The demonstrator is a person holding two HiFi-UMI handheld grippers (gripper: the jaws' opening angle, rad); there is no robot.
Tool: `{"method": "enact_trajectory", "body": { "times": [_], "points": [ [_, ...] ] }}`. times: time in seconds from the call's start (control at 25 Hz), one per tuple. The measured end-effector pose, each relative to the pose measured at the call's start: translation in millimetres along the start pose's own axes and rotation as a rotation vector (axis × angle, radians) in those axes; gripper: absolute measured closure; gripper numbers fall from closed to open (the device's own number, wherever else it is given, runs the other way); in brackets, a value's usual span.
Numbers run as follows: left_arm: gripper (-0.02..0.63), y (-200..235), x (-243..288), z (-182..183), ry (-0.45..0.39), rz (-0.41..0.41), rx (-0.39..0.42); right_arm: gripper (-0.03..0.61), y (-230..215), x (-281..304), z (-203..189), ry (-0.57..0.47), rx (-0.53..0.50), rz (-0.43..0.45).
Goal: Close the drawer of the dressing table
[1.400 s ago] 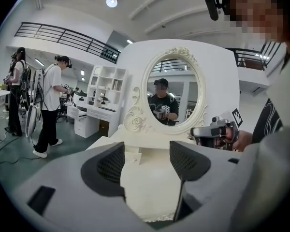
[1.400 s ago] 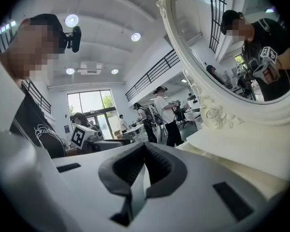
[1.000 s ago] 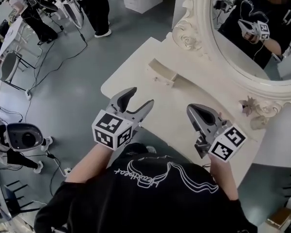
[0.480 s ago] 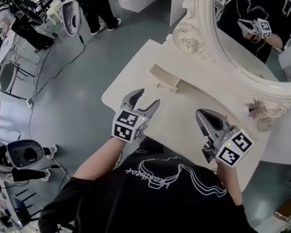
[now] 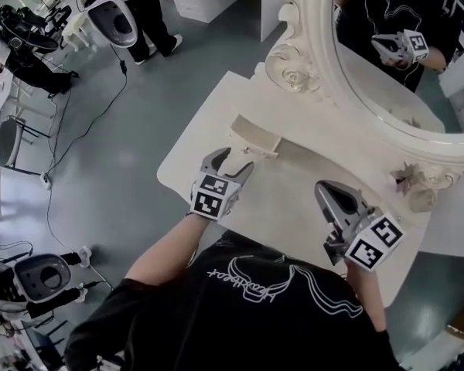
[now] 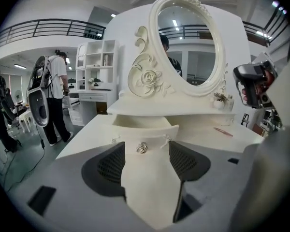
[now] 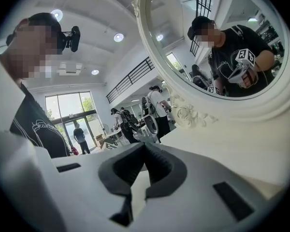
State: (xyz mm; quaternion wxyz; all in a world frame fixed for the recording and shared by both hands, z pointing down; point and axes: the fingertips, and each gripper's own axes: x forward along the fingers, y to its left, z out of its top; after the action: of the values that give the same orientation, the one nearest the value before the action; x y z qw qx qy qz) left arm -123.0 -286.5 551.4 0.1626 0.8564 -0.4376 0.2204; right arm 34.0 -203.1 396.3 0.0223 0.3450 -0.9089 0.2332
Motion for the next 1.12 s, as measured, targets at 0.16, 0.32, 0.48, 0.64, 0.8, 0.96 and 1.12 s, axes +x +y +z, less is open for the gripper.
{"method": "enact_trajectory", "body": {
  "times": [0.16, 0.32, 0.48, 0.64, 0.8, 0.96, 1.12],
  "points": [
    [0.327, 5, 14, -7, 0.02, -0.007, -0.02, 0.575, -9, 1, -5, 0.01, 0.016, -0.021],
    [0.342, 4, 26, -12, 0.032, -0.015, -0.035, 0.575, -17, 0, -6, 0.017, 0.029, -0.044],
    [0.404, 10, 32, -15, 0.028, 0.008, -0.048, 0.575, -23, 1, -10, 0.027, 0.041, -0.055],
    [0.468, 12, 36, -15, 0.024, 0.016, -0.057, 0.575, -30, -1, -15, 0.035, 0.052, -0.069],
    [0.5, 10, 40, -17, 0.026, 0.016, -0.068, 0.575, -35, -2, -17, 0.035, 0.058, -0.072],
    [0.512, 10, 40, -18, 0.033, 0.013, -0.076, 0.575, -35, 0, -16, 0.038, 0.061, -0.072],
    [0.514, 10, 41, -17, 0.029, 0.017, -0.076, 0.575, -37, 0, -15, 0.036, 0.066, -0.071]
  ]
}}
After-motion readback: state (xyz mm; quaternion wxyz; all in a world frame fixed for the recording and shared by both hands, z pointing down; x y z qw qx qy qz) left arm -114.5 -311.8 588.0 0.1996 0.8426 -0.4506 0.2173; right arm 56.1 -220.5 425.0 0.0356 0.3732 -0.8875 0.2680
